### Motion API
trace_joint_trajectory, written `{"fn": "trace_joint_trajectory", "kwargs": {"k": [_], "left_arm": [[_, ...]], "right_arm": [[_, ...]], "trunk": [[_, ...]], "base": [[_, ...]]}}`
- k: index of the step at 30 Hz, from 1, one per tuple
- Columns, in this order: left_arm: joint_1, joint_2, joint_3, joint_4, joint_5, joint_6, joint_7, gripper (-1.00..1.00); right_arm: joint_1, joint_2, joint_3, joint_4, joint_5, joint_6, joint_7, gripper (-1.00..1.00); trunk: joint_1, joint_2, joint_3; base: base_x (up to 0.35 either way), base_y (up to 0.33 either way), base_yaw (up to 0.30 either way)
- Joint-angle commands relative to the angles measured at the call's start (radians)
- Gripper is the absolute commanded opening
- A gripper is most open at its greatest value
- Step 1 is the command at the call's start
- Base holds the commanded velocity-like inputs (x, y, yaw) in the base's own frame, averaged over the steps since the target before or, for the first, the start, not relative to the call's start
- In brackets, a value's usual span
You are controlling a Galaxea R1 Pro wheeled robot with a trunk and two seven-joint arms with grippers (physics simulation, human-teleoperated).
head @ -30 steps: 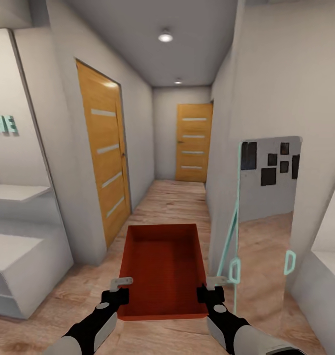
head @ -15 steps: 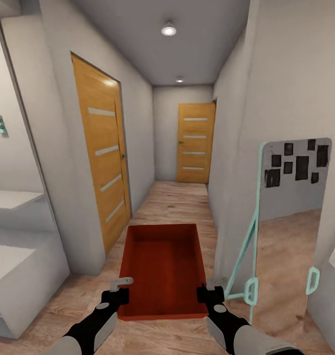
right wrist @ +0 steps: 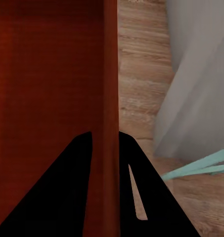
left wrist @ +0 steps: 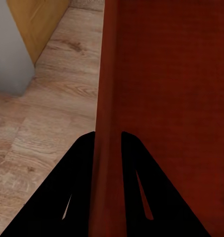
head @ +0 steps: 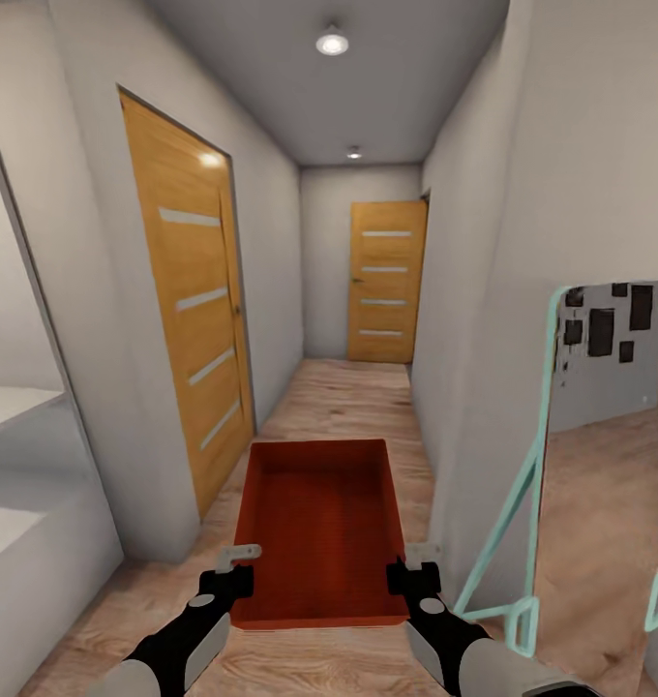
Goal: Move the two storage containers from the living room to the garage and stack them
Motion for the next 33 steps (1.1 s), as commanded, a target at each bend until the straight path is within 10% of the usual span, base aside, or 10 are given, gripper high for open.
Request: {"fn": "trace_joint_trajectory", "kwargs": {"k": [1,33], "left_arm": [[-0.002,-0.001,0.016,-0.006,-0.007,-0.004,0.023,-1.0],[-0.002,-0.001,0.016,-0.012,-0.007,-0.004,0.023,-1.0]], "right_arm": [[0.0,0.019,-0.009,0.003,-0.014,-0.005,-0.011,-1.0],[0.0,0.019,-0.009,0.003,-0.014,-0.005,-0.011,-1.0]], "trunk": [[0.001,-0.001,-0.002],[0.001,-0.001,-0.002]], "base": [[0.324,0.05,0.0],[0.315,0.177,-0.074]]}}
